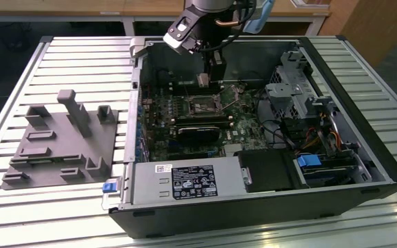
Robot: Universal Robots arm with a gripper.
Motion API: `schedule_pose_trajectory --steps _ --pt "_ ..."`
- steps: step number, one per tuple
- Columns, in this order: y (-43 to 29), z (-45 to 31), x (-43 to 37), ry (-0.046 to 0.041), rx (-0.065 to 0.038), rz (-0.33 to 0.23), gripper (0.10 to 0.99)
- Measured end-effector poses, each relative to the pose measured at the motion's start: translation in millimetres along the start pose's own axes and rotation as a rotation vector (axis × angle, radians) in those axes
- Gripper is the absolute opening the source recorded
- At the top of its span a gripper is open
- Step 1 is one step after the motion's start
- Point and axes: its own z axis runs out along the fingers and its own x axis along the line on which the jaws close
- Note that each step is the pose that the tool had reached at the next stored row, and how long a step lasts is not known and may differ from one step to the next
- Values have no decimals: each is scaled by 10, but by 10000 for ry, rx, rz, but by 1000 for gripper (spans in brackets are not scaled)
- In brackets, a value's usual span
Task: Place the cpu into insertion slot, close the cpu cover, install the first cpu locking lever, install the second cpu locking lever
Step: 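Place the cpu into insertion slot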
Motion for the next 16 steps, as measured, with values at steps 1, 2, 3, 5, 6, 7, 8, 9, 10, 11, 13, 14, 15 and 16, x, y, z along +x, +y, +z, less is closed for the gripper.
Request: schedule_pose_trajectory --steps 1,2,3,5,6,7,8,9,10,11,13,14,15,16 --pt "-1 18 6 1 2 0 537" --pt "1 37 9 2 6 -1 537" --pt "5 55 10 2 14 -1 537" --pt "7 88 9 2 19 0 537" --pt "6 95 9 3 18 2 537" --pt "6 98 9 2 19 7 537" --pt "6 101 9 0 19 13 537" --pt "5 106 9 1 19 17 537" --pt "5 113 9 0 19 19 537" --pt "4 123 9 0 18 26 537" --pt "2 149 8 -8 18 123 537" --pt "1 156 8 -17 17 234 537" --pt "1 162 8 -25 15 327 537" --pt "0 168 8 -27 16 348 537"
